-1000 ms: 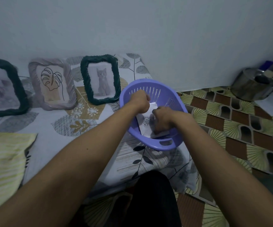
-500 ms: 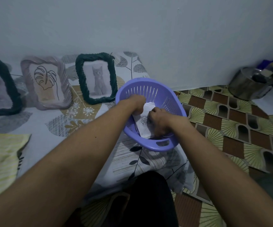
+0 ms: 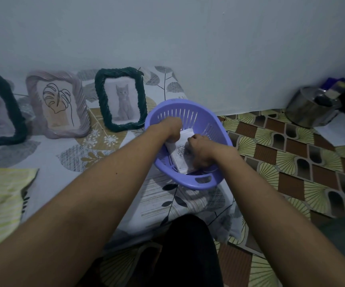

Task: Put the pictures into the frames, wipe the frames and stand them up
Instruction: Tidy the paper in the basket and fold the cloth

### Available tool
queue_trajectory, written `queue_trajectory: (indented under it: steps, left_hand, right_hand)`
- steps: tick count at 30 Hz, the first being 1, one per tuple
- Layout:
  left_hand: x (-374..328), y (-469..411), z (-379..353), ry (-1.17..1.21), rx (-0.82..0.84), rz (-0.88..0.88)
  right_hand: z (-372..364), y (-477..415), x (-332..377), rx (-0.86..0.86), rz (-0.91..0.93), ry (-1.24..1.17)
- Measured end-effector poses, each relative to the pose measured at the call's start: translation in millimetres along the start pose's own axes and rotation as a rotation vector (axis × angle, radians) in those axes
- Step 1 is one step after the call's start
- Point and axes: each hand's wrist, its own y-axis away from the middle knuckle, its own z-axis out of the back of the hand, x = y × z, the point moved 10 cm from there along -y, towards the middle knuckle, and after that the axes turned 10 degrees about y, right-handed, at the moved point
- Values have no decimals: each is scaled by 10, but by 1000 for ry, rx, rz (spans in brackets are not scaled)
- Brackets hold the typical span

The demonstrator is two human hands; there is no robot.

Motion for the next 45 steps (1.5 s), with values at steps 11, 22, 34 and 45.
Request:
queue_trajectory:
  steps: [11, 22, 34, 45]
  left_hand:
    - [247, 977, 749, 850, -510, -87]
    - [1253, 2381, 569, 738, -618, 47]
    - [2691, 3433, 136, 284, -571, 433]
    - [3293, 3800, -60, 398, -673, 685]
  right_hand:
    - [593, 353, 138, -493, -222, -1187]
    - [592, 512, 1449, -493, -114, -1570]
    - [77, 302, 3210, -136, 37, -1369]
    - [71, 86, 3747, -136, 124, -1066]
